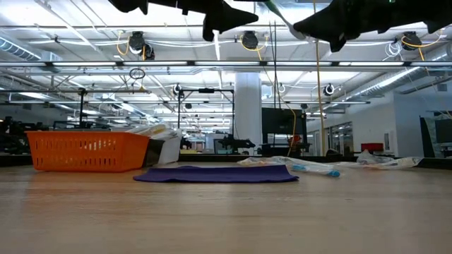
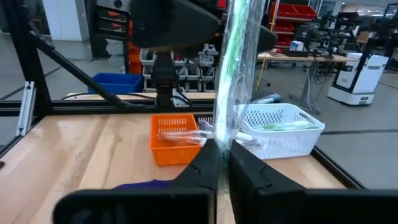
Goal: Pick & Place Toothbrushes
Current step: Put the green toothbrush into the white bin
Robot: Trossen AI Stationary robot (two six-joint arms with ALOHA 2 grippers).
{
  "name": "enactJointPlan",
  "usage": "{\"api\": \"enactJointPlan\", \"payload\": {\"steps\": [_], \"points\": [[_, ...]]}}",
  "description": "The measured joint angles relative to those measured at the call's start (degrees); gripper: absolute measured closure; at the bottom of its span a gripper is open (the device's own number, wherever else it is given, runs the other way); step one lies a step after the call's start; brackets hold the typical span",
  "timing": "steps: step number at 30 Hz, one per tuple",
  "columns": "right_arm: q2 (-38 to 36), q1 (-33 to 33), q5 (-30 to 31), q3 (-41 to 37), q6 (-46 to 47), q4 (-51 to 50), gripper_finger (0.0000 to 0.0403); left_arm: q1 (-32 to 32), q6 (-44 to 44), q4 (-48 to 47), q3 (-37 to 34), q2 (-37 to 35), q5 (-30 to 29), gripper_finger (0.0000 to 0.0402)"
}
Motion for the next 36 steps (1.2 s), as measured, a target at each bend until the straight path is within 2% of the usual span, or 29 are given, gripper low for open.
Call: {"api": "enactJointPlan", "payload": {"steps": [11, 15, 20, 22, 26, 28, 32, 36], "points": [[2.5, 0.0, 0.0, 0.0, 0.5, 0.5, 0.0398, 0.0, 0.2, 2.9, 0.0, 0.0, 0.5, 0.0168], [2.8, 0.0, 0.0, 0.0, 0.5, 0.5, 0.0398, 0.0, 0.7, 2.6, 0.0, 0.0, 0.6, 0.0232], [2.8, 0.0, 0.3, 0.0, 0.3, 0.4, 0.0397, -0.1, 1.5, 2.1, 0.0, 0.0, 1.5, 0.0359], [2.8, -0.1, 0.0, 0.0, 0.3, 0.4, 0.0397, -0.2, 1.8, 2.0, 0.0, 0.0, 2.6, 0.0383], [2.8, -0.2, -0.2, 0.0, 0.3, 0.3, 0.0394, 0.0, 1.4, 2.0, 0.0, 0.0, 3.9, 0.0378], [2.8, -0.2, -0.2, 0.0, 0.3, 0.3, 0.0385, 0.0, 1.6, 1.9, 0.0, 0.0, 4.0, 0.0387], [2.8, -0.2, 0.4, 0.0, 0.8, 0.0, 0.0352, -0.1, 1.7, 1.1, 0.0, 0.0, 4.0, 0.0390], [2.7, -0.2, 4.1, 0.0, 0.4, -0.7, 0.0309, 0.0, 2.6, -1.7, -0.1, -0.6, 3.0, 0.0392]]}}
